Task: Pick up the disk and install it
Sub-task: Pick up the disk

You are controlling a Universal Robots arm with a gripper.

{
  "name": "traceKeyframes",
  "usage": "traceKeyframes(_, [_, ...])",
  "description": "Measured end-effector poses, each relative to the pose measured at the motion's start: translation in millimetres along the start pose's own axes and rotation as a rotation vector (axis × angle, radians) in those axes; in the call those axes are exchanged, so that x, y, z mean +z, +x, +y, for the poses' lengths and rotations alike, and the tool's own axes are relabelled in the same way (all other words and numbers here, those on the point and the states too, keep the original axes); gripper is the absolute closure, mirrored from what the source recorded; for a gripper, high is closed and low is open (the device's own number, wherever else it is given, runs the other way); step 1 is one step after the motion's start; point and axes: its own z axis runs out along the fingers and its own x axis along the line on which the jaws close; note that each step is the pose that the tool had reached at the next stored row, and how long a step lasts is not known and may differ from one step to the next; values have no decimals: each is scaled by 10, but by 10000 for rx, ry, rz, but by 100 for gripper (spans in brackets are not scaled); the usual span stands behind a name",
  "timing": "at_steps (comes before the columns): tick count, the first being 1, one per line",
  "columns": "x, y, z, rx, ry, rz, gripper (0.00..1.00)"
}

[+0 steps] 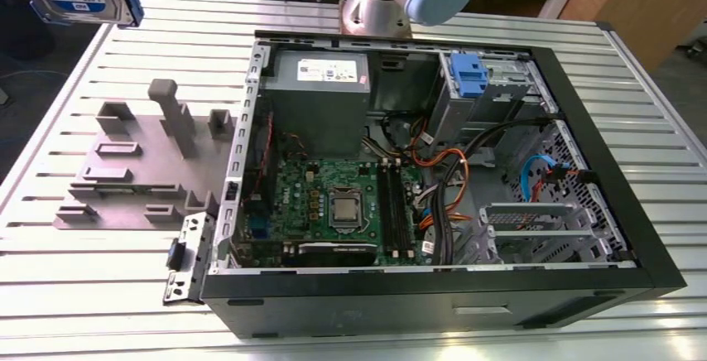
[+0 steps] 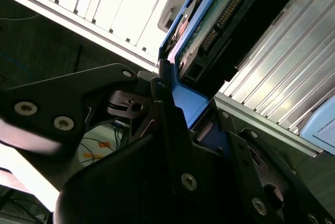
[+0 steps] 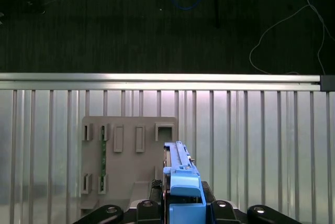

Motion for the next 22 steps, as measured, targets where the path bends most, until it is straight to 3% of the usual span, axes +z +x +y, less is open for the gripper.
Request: traceKeyframes(22, [-2,-2,-86,0,-2,0,64])
